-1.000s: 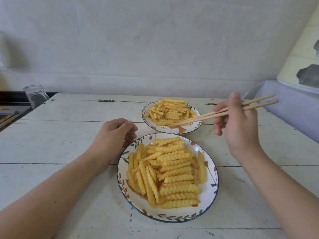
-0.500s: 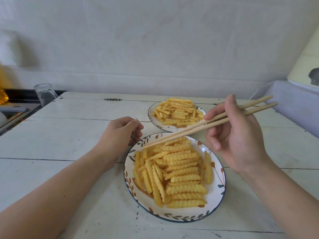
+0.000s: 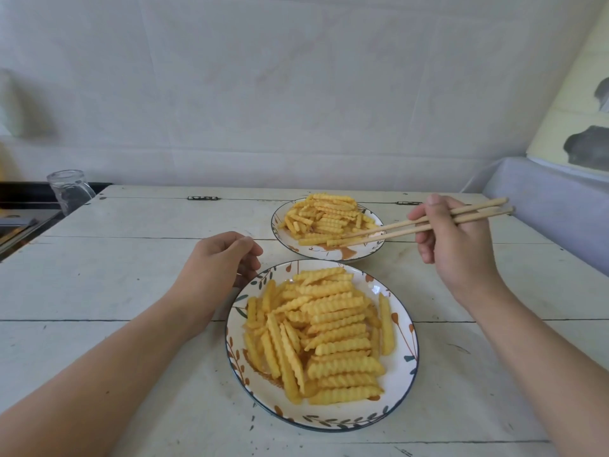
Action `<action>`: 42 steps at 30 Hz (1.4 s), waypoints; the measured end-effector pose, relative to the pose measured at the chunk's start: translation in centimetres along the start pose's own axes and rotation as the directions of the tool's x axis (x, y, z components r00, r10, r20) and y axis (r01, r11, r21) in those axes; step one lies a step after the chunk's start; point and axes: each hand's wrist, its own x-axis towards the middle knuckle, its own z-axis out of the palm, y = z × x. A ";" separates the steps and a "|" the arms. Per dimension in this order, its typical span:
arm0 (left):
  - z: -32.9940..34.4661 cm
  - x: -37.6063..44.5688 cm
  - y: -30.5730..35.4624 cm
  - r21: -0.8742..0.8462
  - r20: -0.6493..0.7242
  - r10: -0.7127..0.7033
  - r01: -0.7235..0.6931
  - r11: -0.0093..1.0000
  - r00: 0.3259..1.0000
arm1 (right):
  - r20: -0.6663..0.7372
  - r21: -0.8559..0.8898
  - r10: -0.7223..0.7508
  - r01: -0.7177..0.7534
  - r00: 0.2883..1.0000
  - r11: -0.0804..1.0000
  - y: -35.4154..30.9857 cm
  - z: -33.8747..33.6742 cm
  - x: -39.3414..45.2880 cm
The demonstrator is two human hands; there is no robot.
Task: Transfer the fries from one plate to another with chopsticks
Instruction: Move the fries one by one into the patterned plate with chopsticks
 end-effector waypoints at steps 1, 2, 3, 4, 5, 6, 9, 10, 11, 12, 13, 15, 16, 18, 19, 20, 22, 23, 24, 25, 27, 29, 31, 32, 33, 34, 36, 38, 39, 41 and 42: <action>0.0 0.0 0.0 0.000 0.001 0.000 0.000 1.000 1.000 | 0.003 -0.005 0.000 0.000 1.000 1.000 0.1 0.1 0.1; 0.0 0.0 0.0 0.000 0.001 0.000 0.000 1.000 1.000 | 0.008 -0.012 0.001 -0.001 1.000 1.000 0.3 0.1 0.2; 0.0 0.0 -0.1 0.000 0.001 0.000 0.000 1.000 1.000 | 0.016 -0.020 0.002 -0.001 1.000 1.000 0.4 0.2 0.3; 0.0 0.0 -0.1 0.002 0.001 0.001 -0.001 1.000 1.000 | 0.024 -0.026 0.002 -0.001 1.000 1.000 0.5 0.2 0.3; 0.0 0.1 -0.1 0.005 0.001 0.003 -0.003 1.000 1.000 | 0.029 -0.028 0.002 -0.001 1.000 1.000 0.6 0.2 0.4; 0.0 0.0 -0.1 0.008 0.001 0.004 -0.004 1.000 1.000 | 0.030 -0.025 0.002 -0.001 1.000 1.000 0.6 0.2 0.4; 0.0 0.0 -0.2 0.013 -0.002 0.005 -0.005 1.000 1.000 | 0.002 0.029 -0.004 0.004 1.000 1.000 0.0 0.3 0.3; -0.1 0.1 -0.2 0.012 -0.002 0.004 -0.004 1.000 1.000 | -0.014 0.059 -0.008 0.008 1.000 0.998 -0.5 0.3 0.3; 0.0 0.1 -0.2 0.010 -0.001 0.003 -0.003 1.000 1.000 | -0.029 0.101 -0.009 0.012 1.000 0.995 -1.0 0.2 0.2; 0.0 0.1 -0.2 0.007 0.000 0.002 -0.002 1.000 1.000 | -0.038 0.156 -0.008 0.014 0.999 0.988 -1.7 0.0 0.2; 0.0 0.1 -0.2 0.004 -0.001 0.001 -0.001 1.000 1.000 | -0.037 0.221 -0.006 0.014 0.999 0.975 -2.4 -0.2 0.2; 0.0 0.1 -0.2 0.005 -0.001 0.000 0.000 1.000 1.000 | 0.000 0.345 -0.009 0.009 1.000 0.938 -4.0 -0.8 0.0; 0.0 0.1 -0.2 0.006 0.000 0.001 -0.001 1.000 1.000 | 0.029 0.383 -0.025 0.012 0.999 0.924 -4.6 -1.1 -0.2; 0.1 0.1 -0.2 0.006 0.000 0.003 -0.003 1.000 1.000 | 0.083 0.408 -0.068 0.028 0.994 0.913 -5.5 -1.4 -0.5; 0.1 0.1 -0.2 0.007 -0.001 0.003 -0.003 1.000 1.000 | 0.103 0.406 -0.084 0.035 0.991 0.913 -5.7 -1.5 -0.7; 0.1 0.1 -0.1 0.006 -0.001 0.004 -0.004 1.000 1.000 | 0.118 0.403 -0.095 0.040 0.989 0.914 -5.9 -1.6 -0.9; 0.1 0.1 -0.1 0.007 -0.001 0.005 -0.005 1.000 1.000 | 0.147 0.395 -0.114 0.047 0.983 0.918 -6.0 -1.6 -1.1; 0.1 0.1 -0.1 0.009 0.000 0.004 -0.004 1.000 1.000 | 0.165 0.384 -0.122 0.050 0.979 0.922 -6.0 -1.6 -1.2; 0.1 0.1 -0.1 0.011 0.001 0.003 -0.003 1.000 1.000 | 0.184 0.368 -0.130 0.054 0.974 0.928 -6.0 -1.7 -1.2; 0.1 0.1 -0.1 0.013 0.001 0.003 -0.003 1.000 1.000 | 0.203 0.351 -0.138 0.059 0.969 0.935 -6.0 -1.7 -1.3; 0.1 0.1 -0.1 0.015 0.001 0.001 -0.001 1.000 1.000 | 0.221 0.334 -0.143 0.063 0.965 0.941 -6.0 -1.8 -1.3; 0.1 0.1 -0.2 0.016 0.000 0.003 -0.003 1.000 1.000 | 0.191 0.354 -0.132 0.057 0.973 0.933 -6.1 -2.2 -1.1; 0.1 0.1 -0.1 0.021 -0.003 0.005 -0.005 1.000 1.000 | 0.121 0.401 -0.109 0.051 0.987 0.915 -6.0 -2.4 -0.7; 0.1 0.1 -0.1 0.025 -0.005 0.004 -0.004 1.000 1.000 | 0.076 0.424 -0.092 0.051 0.993 0.904 -5.9 -2.5 -0.5; 0.1 0.1 -0.1 0.031 -0.007 0.003 -0.003 1.000 1.000 | 0.027 0.430 -0.076 0.057 0.997 0.901 -5.7 -2.5 -0.3; 0.1 0.0 0.0 0.039 -0.008 0.003 -0.003 0.999 1.000 | -0.014 0.403 -0.066 0.067 0.998 0.913 -5.5 -2.4 -0.2; 0.2 -0.1 -0.1 0.060 -0.004 0.009 -0.009 0.998 1.000 | -0.019 0.255 -0.083 0.085 0.996 0.963 -5.3 -1.8 0.2; 0.3 -0.1 -0.1 0.090 0.000 0.019 -0.019 0.996 1.000 | 0.102 0.101 -0.095 0.084 0.990 0.991 -5.3 -0.6 0.7; 0.3 -0.1 0.0 0.099 0.000 0.022 -0.022 0.995 1.000 | 0.161 0.051 -0.084 0.077 0.983 0.996 -5.1 0.2 1.1; 0.3 -0.1 0.0 0.095 -0.002 0.019 -0.019 0.995 1.000 | 0.215 -0.022 -0.054 0.061 0.975 0.998 -4.2 1.6 1.8; 0.2 -0.1 0.1 0.090 -0.003 0.018 -0.018 0.996 1.000 | 0.215 -0.038 -0.040 0.050 0.976 0.998 -3.5 2.1 2.0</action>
